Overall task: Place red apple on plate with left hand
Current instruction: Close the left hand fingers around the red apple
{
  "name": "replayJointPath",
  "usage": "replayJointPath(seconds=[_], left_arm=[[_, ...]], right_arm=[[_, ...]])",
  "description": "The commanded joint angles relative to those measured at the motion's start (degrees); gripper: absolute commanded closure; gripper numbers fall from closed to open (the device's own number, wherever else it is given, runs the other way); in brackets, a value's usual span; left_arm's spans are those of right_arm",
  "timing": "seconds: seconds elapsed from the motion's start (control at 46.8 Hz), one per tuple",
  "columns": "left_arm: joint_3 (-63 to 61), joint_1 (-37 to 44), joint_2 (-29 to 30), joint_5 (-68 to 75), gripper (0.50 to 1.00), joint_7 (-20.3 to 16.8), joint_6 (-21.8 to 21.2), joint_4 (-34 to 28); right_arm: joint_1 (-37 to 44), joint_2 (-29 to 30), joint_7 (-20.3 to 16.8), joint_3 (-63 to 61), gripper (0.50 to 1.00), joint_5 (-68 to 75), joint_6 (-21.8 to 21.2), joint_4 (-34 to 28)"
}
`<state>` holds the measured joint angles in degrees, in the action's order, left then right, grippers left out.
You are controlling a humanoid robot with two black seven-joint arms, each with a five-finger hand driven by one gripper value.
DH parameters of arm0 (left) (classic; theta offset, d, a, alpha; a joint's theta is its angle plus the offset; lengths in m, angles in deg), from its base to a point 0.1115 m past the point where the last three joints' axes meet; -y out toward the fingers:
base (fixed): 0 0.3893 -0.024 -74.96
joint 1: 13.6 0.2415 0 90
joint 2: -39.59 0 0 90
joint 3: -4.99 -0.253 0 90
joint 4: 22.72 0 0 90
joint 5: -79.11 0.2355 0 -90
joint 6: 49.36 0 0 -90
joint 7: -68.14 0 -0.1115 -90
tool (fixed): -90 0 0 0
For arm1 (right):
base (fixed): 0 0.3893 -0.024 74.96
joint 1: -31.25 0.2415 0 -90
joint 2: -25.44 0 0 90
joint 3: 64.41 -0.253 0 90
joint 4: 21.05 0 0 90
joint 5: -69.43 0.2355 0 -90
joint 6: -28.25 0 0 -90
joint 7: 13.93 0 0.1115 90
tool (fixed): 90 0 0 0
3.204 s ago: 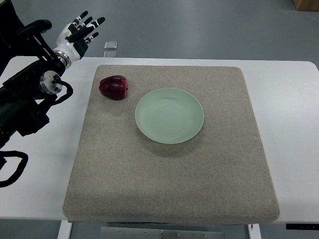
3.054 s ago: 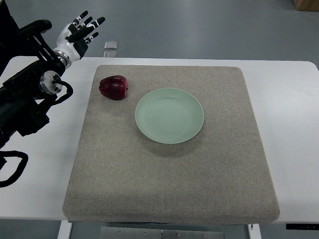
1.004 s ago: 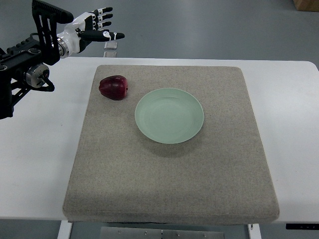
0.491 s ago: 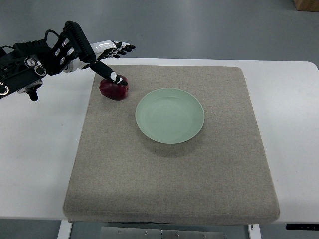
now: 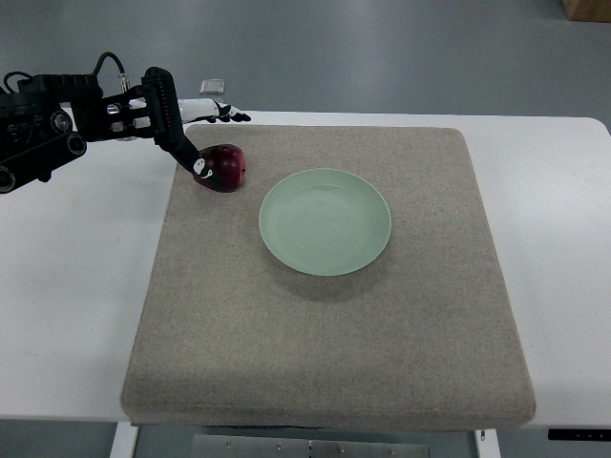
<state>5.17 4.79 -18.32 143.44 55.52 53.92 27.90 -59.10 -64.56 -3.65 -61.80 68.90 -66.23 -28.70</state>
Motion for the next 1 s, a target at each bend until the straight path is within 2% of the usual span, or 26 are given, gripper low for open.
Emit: replayJointPath(seconds=[0.0, 0.79, 0.897, 0.983], left_arm=[[0.1, -0.2, -0.1, 2.7, 0.519, 0.0, -0.1, -0.1], [-0.2, 2.1, -2.1, 3.1, 0.544, 0.1, -2.1, -1.8], [-0.2, 2.2, -2.1, 3.1, 0.561, 0.0, -2.1, -1.8], [-0.2, 2.3, -2.1, 3.1, 0.634, 0.0, -2.1, -1.8]], right_arm=[[0.0, 0.0, 0.0, 0.0, 0.536, 0.0, 0.0, 0.0], [0.0, 0.0, 0.0, 0.0, 0.536, 0.0, 0.0, 0.0], [0.0, 0.0, 0.0, 0.0, 0.536, 0.0, 0.0, 0.0], [0.0, 0.0, 0.0, -0.1, 0.536, 0.0, 0.0, 0.0]])
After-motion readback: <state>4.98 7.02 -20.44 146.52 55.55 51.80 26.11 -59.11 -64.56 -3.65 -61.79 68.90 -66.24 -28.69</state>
